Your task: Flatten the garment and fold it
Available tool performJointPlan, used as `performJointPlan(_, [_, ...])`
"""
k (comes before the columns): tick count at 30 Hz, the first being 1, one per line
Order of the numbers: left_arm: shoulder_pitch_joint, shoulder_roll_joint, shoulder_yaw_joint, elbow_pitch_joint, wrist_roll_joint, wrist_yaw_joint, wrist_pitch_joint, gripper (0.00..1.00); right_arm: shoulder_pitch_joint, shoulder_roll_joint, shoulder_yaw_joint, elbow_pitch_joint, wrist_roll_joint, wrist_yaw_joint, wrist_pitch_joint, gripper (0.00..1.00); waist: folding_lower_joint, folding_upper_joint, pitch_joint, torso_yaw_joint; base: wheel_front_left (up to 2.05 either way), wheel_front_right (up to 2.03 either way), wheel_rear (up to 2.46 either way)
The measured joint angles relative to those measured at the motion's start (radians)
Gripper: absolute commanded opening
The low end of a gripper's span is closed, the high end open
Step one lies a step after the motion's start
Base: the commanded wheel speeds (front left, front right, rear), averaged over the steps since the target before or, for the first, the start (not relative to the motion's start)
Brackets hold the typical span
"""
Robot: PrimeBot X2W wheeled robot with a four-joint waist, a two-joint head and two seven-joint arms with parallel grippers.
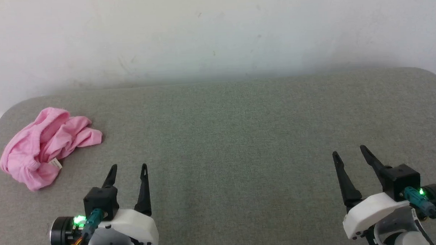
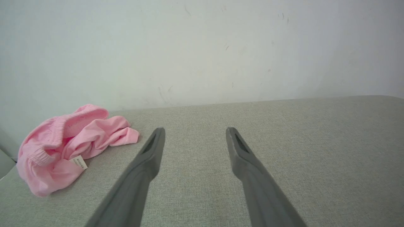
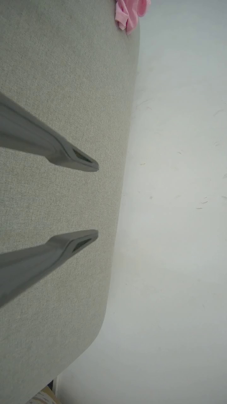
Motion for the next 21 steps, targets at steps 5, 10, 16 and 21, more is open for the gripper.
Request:
performJointPlan(5, [0.0, 0.0, -0.007, 0.002, -0.003, 0.008, -0.01, 1.0, 0.0, 0.0, -0.002, 0.001, 0.001, 0.0, -0.01, 1.0, 0.0, 0.0, 0.0, 0.0, 0.0, 0.0, 0.0])
performJointPlan(10, [0.0, 0.0, -0.015, 0.004, -0.01, 0.011, -0.025, 1.0, 0.0, 0.0, -0.004, 0.0, 0.001, 0.0, -0.023, 1.0, 0.0, 0.0, -0.001, 0.004, 0.0, 0.0, 0.0])
performJointPlan(16, [0.001, 0.0, -0.022, 0.005, -0.019, 0.018, -0.035, 1.0, 0.0, 0.0, 0.004, -0.002, 0.001, 0.0, -0.036, 1.0, 0.0, 0.0, -0.003, 0.016, 0.0, 0.0, 0.0])
performJointPlan(21, [0.001, 0.0, -0.026, 0.005, -0.027, 0.026, -0.046, 1.0, 0.001, 0.0, 0.002, -0.005, 0.001, 0.0, -0.046, 1.0, 0.0001, 0.0, -0.005, 0.032, 0.0, 0.0, 0.0])
